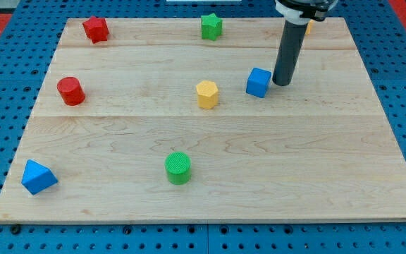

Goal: Move the green star above the yellow hexagon

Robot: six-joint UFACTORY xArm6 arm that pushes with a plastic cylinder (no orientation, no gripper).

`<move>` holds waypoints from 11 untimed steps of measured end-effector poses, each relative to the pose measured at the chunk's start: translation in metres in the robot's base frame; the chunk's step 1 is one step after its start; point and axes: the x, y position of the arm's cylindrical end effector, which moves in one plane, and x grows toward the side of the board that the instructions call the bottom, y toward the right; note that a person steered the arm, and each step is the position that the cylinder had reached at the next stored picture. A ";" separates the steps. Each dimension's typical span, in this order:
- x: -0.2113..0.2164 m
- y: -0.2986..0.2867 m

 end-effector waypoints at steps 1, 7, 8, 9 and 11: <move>-0.003 -0.033; -0.108 -0.154; -0.089 -0.126; -0.125 -0.113; -0.035 -0.092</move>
